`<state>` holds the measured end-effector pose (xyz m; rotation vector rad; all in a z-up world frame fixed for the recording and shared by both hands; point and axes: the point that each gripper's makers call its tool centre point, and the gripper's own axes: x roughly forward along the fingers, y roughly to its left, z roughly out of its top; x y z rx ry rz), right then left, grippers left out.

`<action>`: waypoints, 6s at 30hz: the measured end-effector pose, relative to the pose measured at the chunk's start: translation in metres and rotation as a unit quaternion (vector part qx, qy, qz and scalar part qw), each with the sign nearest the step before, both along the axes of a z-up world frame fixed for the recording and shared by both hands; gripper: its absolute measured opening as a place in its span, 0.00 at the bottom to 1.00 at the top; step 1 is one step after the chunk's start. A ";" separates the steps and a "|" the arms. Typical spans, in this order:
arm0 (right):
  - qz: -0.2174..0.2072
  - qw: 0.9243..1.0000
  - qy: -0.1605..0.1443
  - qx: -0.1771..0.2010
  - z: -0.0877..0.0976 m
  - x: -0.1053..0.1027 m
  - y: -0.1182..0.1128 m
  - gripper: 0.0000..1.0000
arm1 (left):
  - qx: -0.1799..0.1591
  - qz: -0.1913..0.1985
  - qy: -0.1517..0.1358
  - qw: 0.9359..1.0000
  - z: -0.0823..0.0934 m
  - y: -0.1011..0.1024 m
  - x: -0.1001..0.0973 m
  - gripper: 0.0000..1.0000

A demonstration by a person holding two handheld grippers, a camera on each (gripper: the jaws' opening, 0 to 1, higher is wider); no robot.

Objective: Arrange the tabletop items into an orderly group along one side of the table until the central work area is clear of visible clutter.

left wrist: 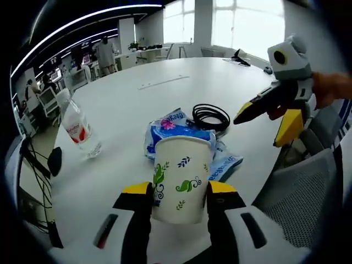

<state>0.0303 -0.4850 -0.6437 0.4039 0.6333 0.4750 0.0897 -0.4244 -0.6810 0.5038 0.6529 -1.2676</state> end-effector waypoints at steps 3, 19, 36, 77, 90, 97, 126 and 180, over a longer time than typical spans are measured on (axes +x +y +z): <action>-0.009 1.000 -0.002 0.014 0.003 0.004 0.002 0.59 | 0.010 -0.033 -0.007 0.999 -0.001 -0.004 -0.013 0.38; 0.009 0.999 -0.006 0.050 0.006 0.005 0.026 0.44 | 0.002 -0.136 -0.026 0.990 0.011 -0.034 -0.059 0.39; -0.001 0.994 -0.010 0.113 0.017 -0.002 0.032 0.09 | -0.007 -0.217 -0.054 0.975 0.022 -0.048 -0.087 0.39; -0.052 0.995 0.007 0.083 0.007 0.001 -0.011 0.00 | -0.046 -0.141 -0.015 0.989 0.036 -0.061 -0.046 0.35; -0.061 0.994 0.014 0.086 0.002 -0.006 -0.018 0.00 | -0.065 -0.095 0.008 0.993 0.041 -0.057 -0.025 0.35; -0.061 0.994 0.016 0.086 0.002 -0.006 -0.019 0.00 | -0.068 -0.077 0.012 0.995 0.041 -0.052 -0.017 0.35; -0.022 0.999 -0.003 0.047 0.024 0.047 -0.034 0.00 | -0.101 0.062 0.011 0.993 0.070 0.016 0.053 0.43; 0.223 0.944 0.018 -0.242 -0.021 0.189 0.013 0.00 | -0.103 0.085 0.029 0.991 0.062 0.081 0.080 0.59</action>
